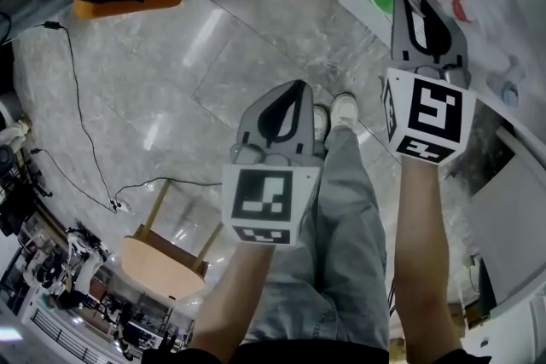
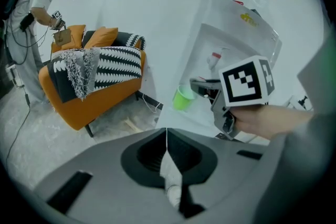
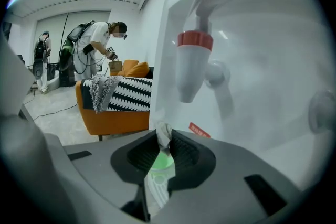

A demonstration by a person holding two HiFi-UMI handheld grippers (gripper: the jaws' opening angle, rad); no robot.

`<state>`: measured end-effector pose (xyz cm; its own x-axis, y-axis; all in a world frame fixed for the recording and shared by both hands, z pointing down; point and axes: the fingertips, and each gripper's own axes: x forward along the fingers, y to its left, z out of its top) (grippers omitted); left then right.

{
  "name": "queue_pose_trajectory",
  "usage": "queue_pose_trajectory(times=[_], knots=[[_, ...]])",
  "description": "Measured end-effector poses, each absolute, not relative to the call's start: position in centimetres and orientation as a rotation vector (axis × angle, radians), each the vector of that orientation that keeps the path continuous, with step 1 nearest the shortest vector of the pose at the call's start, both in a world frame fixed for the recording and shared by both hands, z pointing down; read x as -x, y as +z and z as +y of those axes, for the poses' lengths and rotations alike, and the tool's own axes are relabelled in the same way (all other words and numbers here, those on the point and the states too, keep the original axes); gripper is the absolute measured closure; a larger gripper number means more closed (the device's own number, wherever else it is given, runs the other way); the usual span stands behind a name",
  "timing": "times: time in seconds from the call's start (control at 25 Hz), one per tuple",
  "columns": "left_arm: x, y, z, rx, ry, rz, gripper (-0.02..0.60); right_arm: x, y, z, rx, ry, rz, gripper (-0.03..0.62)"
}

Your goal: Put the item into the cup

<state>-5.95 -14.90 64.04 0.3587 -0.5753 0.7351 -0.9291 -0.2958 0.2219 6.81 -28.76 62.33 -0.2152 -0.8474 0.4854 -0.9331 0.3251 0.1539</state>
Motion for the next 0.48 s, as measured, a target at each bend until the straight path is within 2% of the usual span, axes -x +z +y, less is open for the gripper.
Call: queue_pose_trajectory(times=[0.48], knots=[[6.29, 64.09, -15.59, -1.999, 0.725, -1.338, 0.568, -7.05, 62.88, -29.22, -1.595, 0.204, -2.083, 0.510]])
